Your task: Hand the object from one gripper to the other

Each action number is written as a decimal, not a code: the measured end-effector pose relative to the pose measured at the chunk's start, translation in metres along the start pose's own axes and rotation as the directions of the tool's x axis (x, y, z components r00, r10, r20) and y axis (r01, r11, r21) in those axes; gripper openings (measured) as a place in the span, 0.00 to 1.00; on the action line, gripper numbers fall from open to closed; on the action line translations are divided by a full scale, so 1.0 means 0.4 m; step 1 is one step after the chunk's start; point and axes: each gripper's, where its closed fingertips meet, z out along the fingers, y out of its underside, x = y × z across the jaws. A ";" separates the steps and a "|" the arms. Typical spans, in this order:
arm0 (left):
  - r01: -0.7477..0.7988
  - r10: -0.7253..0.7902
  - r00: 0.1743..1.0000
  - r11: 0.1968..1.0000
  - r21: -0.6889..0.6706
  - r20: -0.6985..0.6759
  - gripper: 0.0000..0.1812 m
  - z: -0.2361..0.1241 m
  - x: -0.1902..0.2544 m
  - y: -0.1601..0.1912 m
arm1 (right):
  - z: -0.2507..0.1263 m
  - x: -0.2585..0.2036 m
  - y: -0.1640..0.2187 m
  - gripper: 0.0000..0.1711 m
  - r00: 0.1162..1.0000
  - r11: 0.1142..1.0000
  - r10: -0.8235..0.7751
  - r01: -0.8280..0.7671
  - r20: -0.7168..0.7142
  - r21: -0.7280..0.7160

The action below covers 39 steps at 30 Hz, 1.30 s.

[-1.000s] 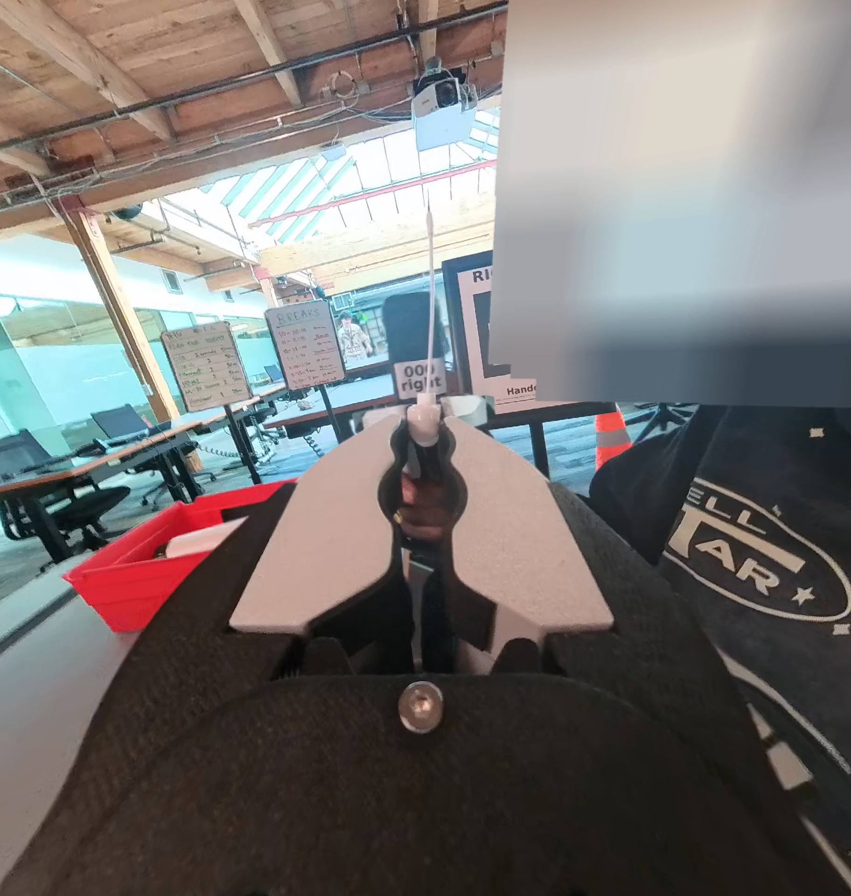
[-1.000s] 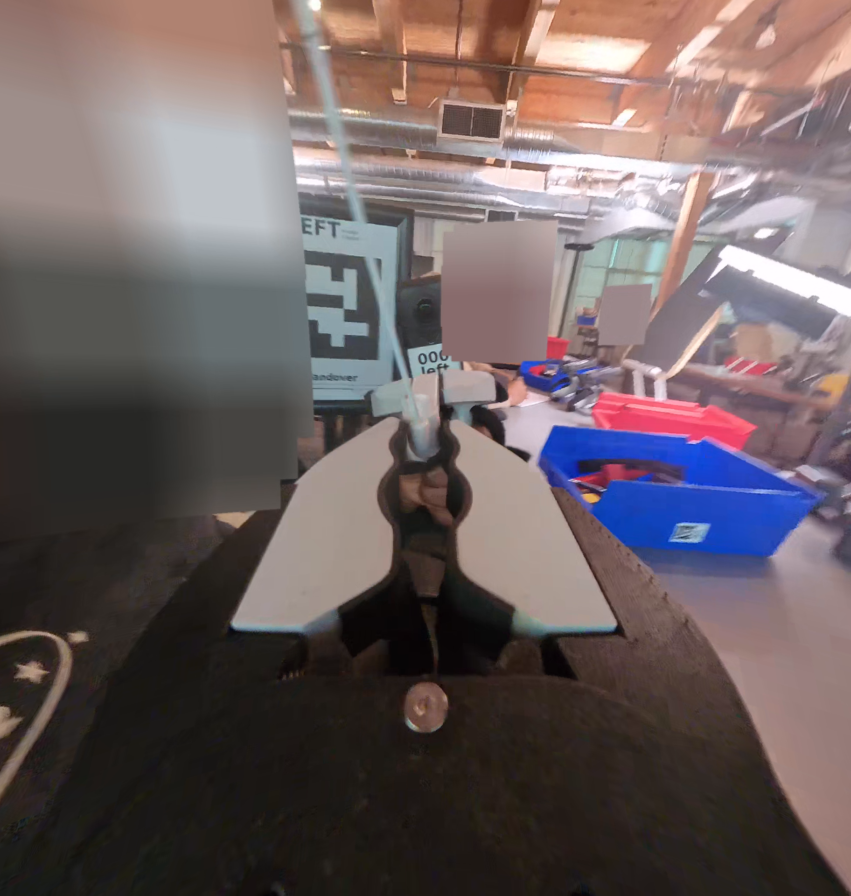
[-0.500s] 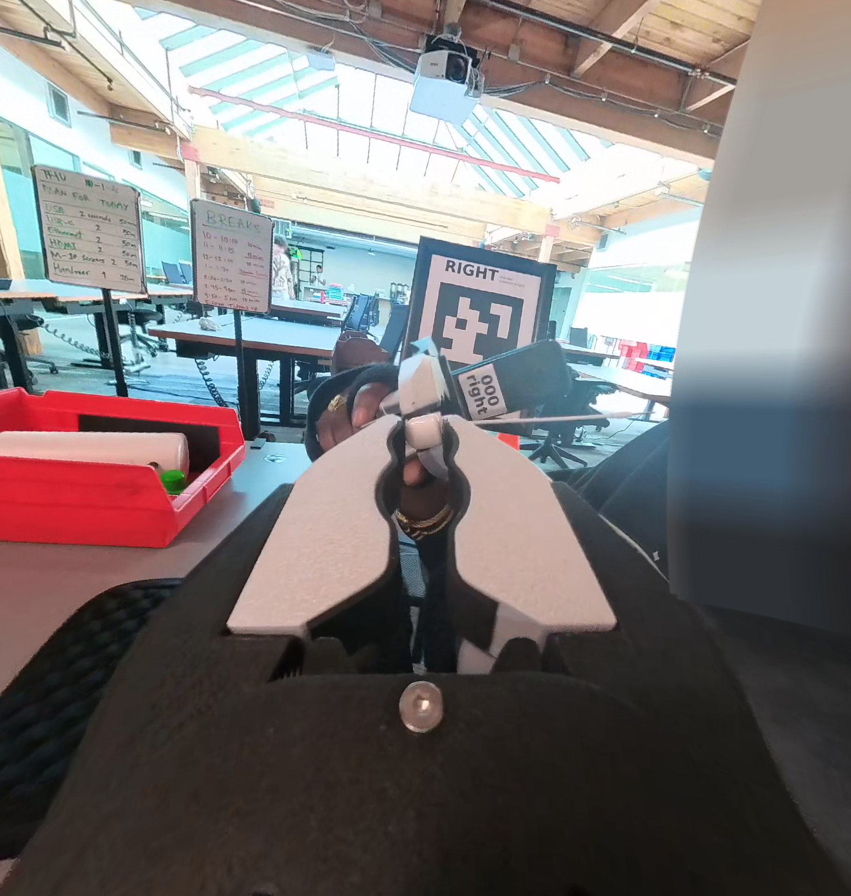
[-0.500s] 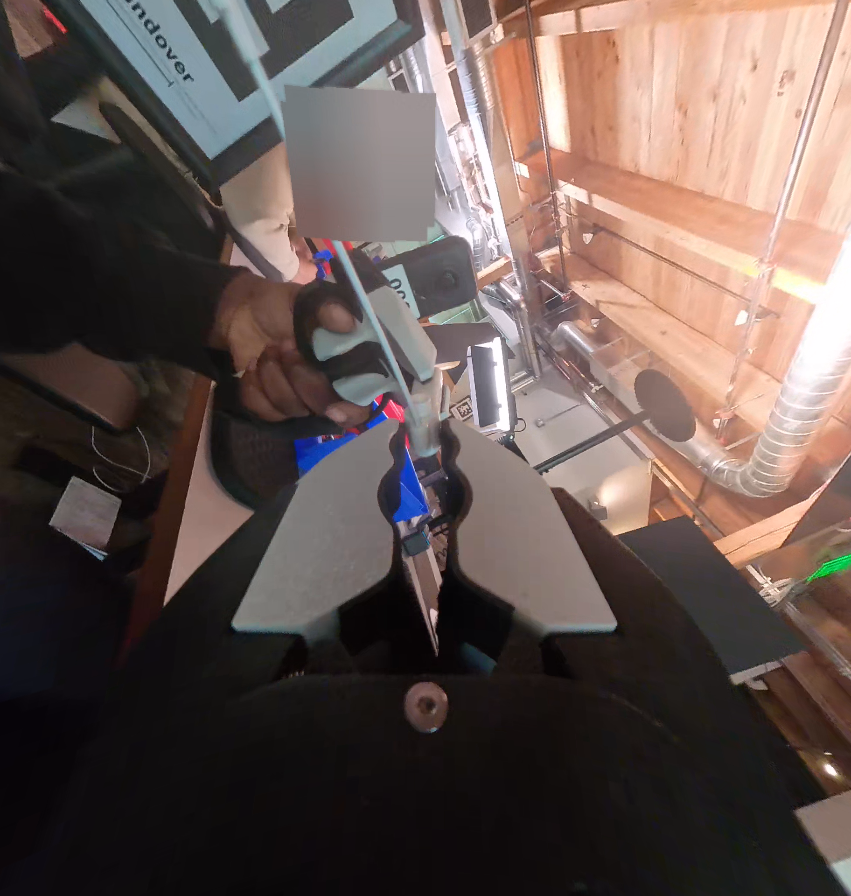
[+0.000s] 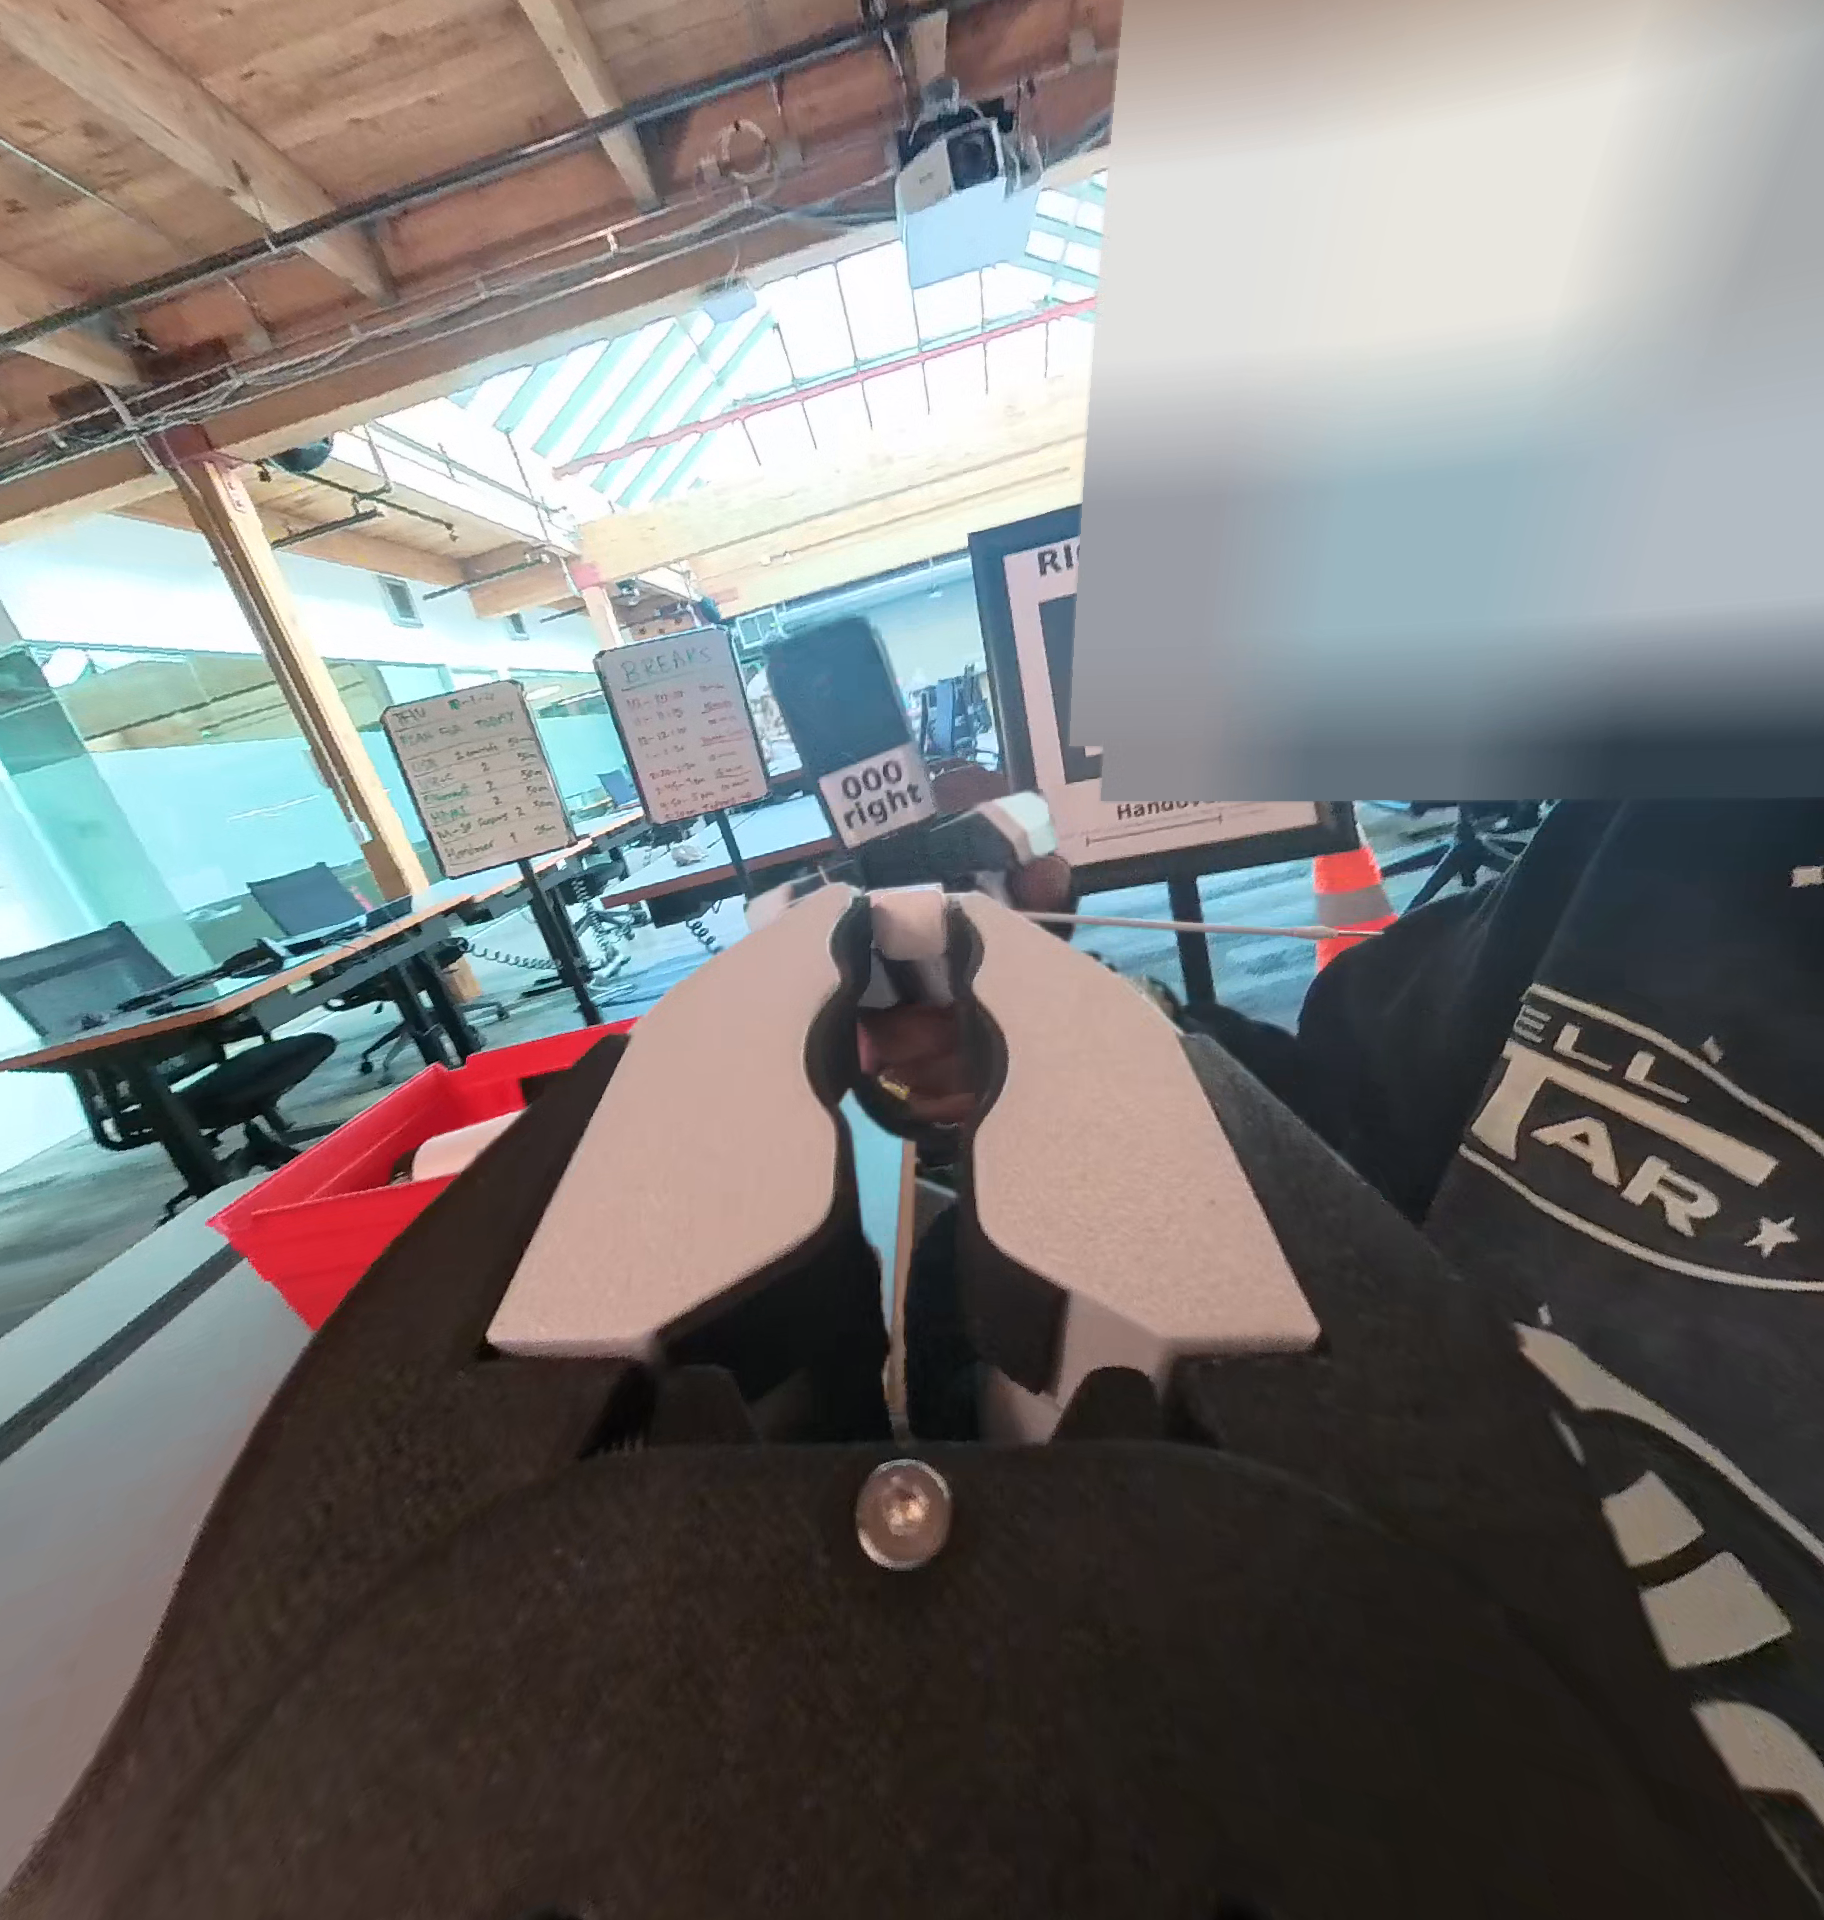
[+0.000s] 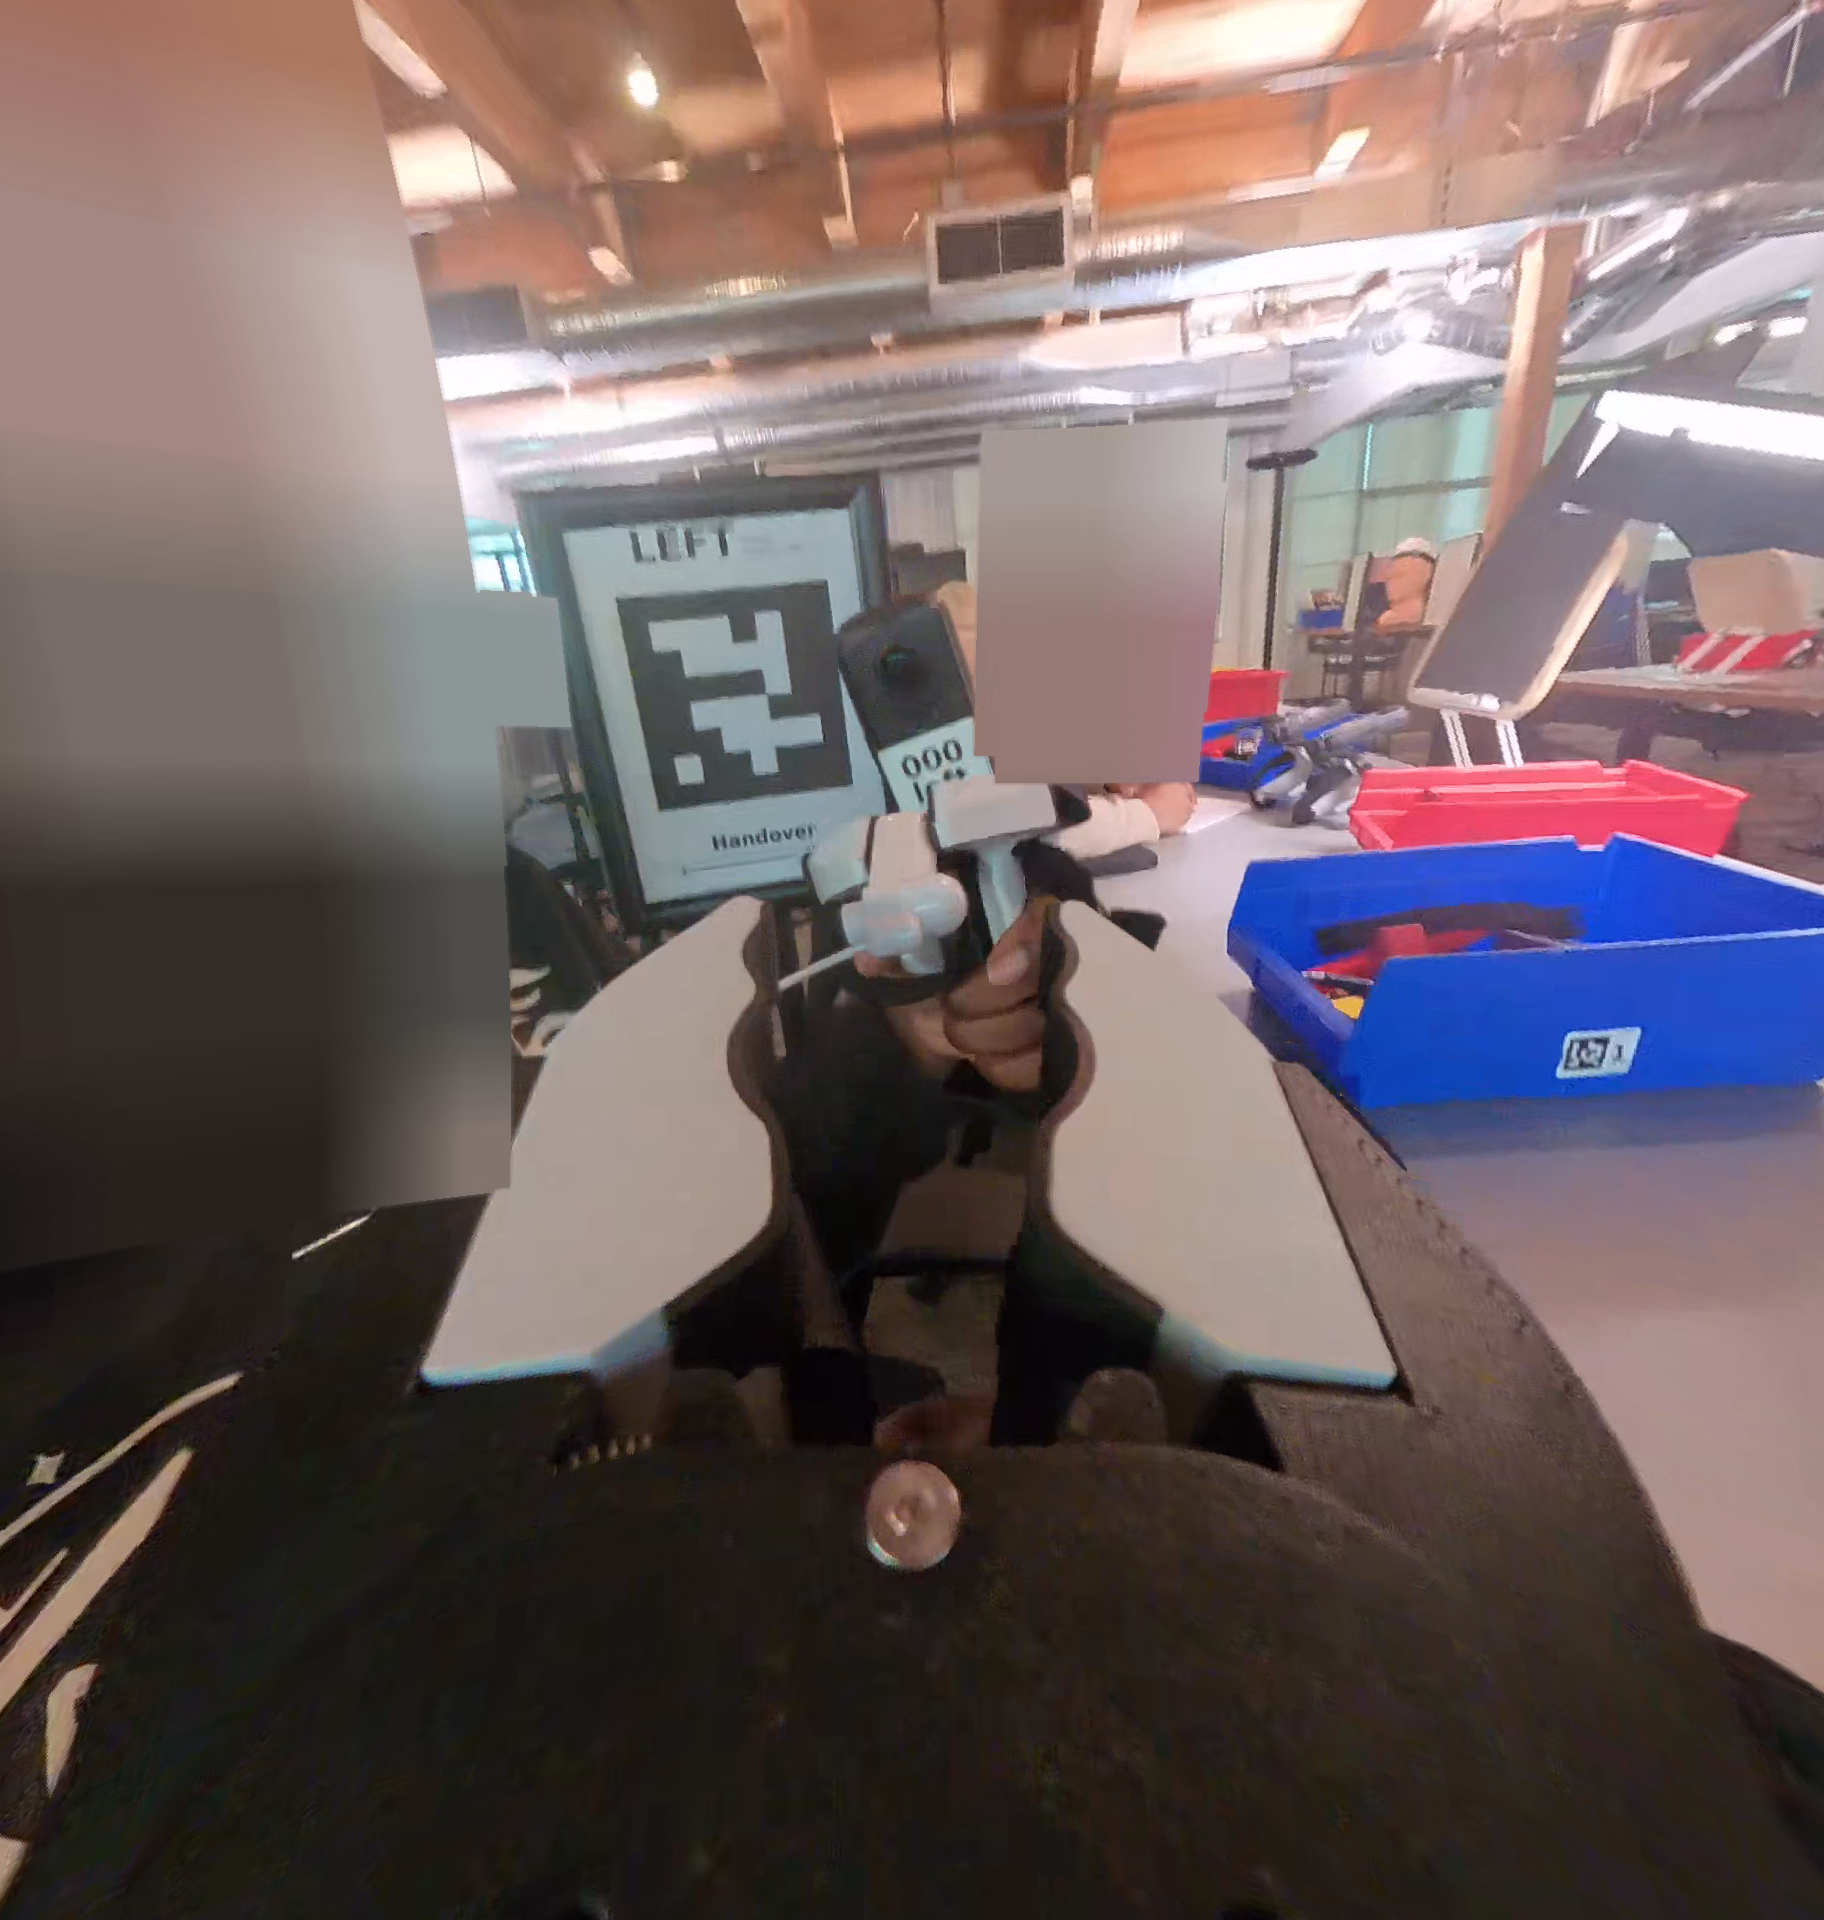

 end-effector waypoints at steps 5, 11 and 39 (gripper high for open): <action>-0.013 0.013 1.000 1.000 -0.020 -0.003 0.07 0.006 0.004 0.010 | 0.028 -0.006 0.039 0.19 0.985 0.981 -0.150 0.138 -0.081 -0.136; 0.092 -0.091 0.996 0.996 -0.013 0.021 0.10 0.007 -0.007 0.008 | 0.023 0.022 0.025 0.15 0.830 0.849 -0.521 0.481 -0.197 -0.220; 0.143 -0.144 0.989 0.989 -0.035 -0.022 0.06 0.010 0.001 0.021 | 0.015 0.002 0.034 0.08 0.960 0.959 -0.268 0.257 -0.079 -0.122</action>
